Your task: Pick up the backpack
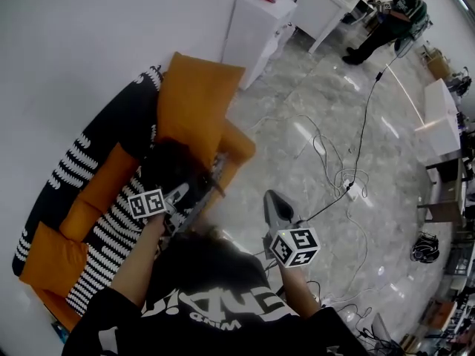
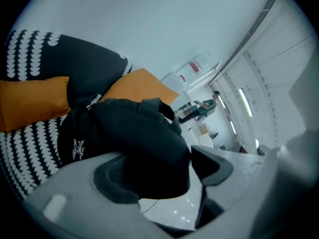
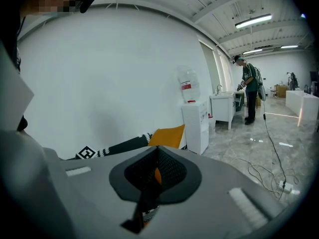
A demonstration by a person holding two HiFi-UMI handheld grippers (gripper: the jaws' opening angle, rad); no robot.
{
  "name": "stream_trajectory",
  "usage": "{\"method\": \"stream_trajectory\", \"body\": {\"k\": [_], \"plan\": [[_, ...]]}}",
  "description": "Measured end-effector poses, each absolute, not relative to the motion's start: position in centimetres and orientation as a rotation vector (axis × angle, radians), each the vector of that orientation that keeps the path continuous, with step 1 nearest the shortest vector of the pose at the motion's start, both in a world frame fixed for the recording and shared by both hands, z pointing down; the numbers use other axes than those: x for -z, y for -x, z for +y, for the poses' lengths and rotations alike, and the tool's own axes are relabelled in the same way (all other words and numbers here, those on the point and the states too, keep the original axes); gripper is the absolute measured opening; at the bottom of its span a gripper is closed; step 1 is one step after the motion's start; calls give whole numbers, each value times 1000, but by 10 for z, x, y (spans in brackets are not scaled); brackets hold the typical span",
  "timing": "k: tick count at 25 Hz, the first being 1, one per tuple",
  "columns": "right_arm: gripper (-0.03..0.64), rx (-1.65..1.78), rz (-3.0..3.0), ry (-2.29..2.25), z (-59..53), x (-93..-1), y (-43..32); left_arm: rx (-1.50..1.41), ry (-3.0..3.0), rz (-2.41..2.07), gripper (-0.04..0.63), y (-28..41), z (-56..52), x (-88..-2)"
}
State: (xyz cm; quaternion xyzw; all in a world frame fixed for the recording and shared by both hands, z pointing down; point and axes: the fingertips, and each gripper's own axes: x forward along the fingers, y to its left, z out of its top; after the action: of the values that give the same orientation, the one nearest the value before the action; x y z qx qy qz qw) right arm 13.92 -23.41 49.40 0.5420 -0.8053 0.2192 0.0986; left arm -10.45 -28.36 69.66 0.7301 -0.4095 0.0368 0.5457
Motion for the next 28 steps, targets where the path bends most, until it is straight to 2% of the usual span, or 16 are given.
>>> {"method": "stream_trajectory", "body": {"k": [7, 13, 21, 28], "plan": [[0, -670, -2351, -1636, -232, -494, -144, 35, -1727, -878, 228, 91, -297, -688], [0, -678, -2337, -1646, -232, -499, -149, -32, -1825, -892, 44, 73, -304, -683], [2, -700, -2331, -1652, -233, -501, -150, -158, -1984, -975, 26, 77, -312, -669], [0, -698, -2337, -1672, -229, -500, -157, -152, -2032, -1050, 13, 99, -307, -636]]}}
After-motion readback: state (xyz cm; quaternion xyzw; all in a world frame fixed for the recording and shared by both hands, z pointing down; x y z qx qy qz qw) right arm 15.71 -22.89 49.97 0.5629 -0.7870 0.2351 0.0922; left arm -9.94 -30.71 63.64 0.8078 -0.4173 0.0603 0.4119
